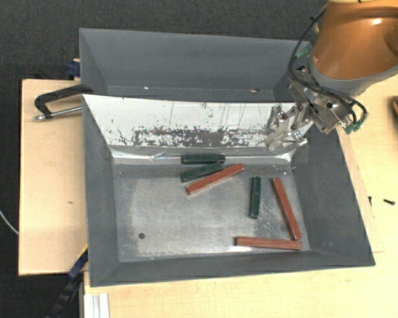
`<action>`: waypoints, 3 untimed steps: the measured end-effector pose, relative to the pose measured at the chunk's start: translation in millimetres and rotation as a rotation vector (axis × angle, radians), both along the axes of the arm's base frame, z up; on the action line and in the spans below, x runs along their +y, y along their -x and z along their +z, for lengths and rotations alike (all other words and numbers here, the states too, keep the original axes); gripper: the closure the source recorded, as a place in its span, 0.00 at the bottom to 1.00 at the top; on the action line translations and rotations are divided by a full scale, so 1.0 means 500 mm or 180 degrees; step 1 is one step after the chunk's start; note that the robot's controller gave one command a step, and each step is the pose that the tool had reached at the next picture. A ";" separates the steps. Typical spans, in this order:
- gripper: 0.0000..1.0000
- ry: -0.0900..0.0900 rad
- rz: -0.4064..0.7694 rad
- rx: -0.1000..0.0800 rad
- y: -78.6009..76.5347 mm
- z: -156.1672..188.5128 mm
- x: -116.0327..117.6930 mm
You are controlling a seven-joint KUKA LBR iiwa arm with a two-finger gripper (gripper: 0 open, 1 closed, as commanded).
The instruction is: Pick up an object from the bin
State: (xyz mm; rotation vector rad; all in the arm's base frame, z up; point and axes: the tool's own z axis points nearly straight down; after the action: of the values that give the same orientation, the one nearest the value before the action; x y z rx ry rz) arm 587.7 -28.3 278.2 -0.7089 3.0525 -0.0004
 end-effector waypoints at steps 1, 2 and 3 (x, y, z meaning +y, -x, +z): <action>1.00 0.0002 0.0112 0.0001 0.004 -0.127 0.008; 1.00 0.0003 0.0350 0.0033 0.037 -0.197 0.001; 1.00 0.0001 0.0224 0.0021 0.027 -0.205 0.008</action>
Offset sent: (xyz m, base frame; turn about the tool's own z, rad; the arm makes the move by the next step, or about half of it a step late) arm -0.0182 -0.0004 -0.0976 -0.1108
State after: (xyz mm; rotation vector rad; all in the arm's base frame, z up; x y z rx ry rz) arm 574.4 -24.5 175.6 -0.8174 3.0320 0.0018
